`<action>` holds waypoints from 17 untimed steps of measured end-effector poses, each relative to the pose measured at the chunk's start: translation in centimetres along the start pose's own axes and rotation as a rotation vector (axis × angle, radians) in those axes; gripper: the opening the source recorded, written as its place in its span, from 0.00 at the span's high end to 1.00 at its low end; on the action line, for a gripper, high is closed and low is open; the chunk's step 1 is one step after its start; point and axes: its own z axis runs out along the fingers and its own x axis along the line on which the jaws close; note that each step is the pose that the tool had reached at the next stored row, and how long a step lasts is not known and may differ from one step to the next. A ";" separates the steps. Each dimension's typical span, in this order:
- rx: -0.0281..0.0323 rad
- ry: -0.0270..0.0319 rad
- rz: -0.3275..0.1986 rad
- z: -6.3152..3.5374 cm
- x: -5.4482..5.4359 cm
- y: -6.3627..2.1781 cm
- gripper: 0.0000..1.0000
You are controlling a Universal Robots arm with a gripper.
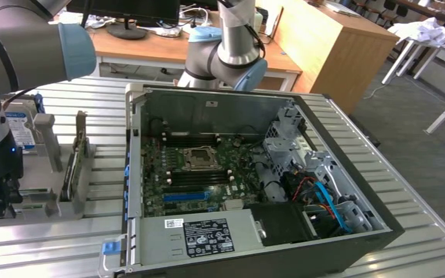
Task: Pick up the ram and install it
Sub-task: 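Pick up the ram and move it above insertion slot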
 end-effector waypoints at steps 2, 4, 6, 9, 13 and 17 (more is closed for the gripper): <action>-0.0001 0.0000 0.000 0.00 0.0 0.01 0.64; 0.0000 0.0000 0.000 0.00 0.0 0.01 0.64; 0.0000 0.0000 0.000 0.00 0.0 0.01 0.66; 0.0000 0.0000 0.000 0.00 0.0 0.01 0.73; 0.0001 0.0000 0.000 0.00 0.0 0.01 0.73; 0.0000 0.0000 0.000 0.00 0.0 0.00 0.73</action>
